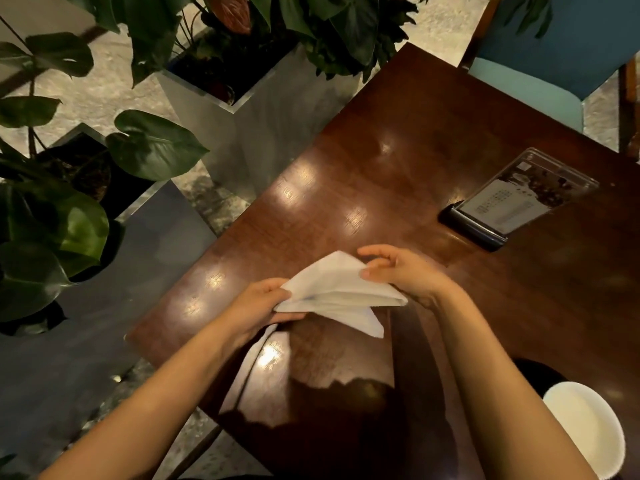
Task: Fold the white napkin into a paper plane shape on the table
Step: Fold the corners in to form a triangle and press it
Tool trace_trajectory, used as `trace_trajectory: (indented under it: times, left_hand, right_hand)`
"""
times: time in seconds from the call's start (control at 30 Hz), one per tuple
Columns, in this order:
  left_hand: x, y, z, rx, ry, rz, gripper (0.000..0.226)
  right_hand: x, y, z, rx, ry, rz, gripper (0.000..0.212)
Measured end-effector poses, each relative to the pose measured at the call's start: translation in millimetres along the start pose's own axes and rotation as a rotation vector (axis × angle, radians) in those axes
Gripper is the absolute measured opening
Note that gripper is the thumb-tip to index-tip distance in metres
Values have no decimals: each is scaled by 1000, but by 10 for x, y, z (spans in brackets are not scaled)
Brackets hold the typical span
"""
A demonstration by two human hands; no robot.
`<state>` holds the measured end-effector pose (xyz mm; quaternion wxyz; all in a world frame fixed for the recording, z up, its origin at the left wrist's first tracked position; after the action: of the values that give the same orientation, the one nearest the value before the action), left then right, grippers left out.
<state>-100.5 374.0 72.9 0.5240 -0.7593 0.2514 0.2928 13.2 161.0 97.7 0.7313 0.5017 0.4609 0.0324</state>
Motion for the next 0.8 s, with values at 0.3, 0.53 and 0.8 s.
trace_trajectory:
  times: [0.3, 0.53, 0.8]
  left_hand:
    - [130, 190, 250, 713, -317, -167, 27]
    - [174, 278, 304, 404, -370, -194, 23]
    - [203, 287, 217, -44, -419, -158, 23]
  right_hand:
    - [-99, -464, -351, -176, -80, -206, 20]
    - [-292, -626, -510, -116, -270, -107, 9]
    - [-395, -699, -572, 24, -398, -16, 9]
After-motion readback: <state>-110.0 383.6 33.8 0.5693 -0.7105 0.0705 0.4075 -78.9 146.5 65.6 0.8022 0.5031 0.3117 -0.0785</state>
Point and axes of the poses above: each hand's wrist, its own x-axis towards the middle knuckle, its own z-axis out of the back of the hand, y = z × x, the point moved 2 cm from there along x, towards the middle knuckle, and after that the axes turned 4 degrees about y, right-handed, at the moved point
